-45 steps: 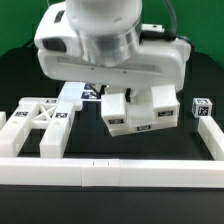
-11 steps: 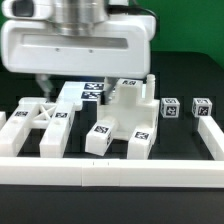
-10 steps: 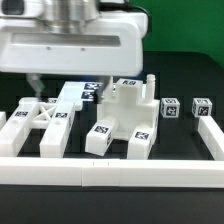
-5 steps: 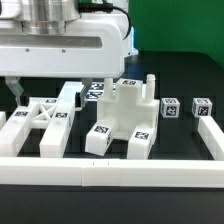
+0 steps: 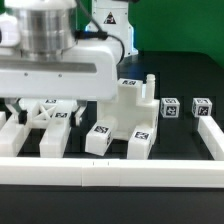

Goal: Assemble chair

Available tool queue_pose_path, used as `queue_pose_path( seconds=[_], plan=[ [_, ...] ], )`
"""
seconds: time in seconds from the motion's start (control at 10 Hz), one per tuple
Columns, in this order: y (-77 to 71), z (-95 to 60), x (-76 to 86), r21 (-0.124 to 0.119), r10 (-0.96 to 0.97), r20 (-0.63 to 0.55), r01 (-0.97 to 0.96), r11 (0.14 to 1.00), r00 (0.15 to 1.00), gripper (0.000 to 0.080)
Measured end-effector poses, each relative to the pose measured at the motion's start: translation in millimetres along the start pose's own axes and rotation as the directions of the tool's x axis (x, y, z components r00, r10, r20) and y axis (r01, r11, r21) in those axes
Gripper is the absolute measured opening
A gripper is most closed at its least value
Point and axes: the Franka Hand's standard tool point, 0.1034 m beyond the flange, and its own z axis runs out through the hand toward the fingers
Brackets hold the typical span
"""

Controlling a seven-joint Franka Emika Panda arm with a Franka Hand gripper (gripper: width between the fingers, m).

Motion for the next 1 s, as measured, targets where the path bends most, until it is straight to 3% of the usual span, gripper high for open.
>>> queue_pose_path(
  seconds=[0.5, 0.6, 1.0],
  plan=[
    [-2.3, 6.2, -1.9, 0.000, 0.004, 0.007, -0.004, 1.000, 1.000, 0.0649],
    [-0.5, 6.5, -6.5, 0.024, 0.017, 0.041, -0.018, 1.000, 0.999, 0.0649],
    [-7.6, 13.6, 1.7, 0.011, 0.019, 0.008, -0.019, 1.000, 1.000, 0.0649]
  ],
)
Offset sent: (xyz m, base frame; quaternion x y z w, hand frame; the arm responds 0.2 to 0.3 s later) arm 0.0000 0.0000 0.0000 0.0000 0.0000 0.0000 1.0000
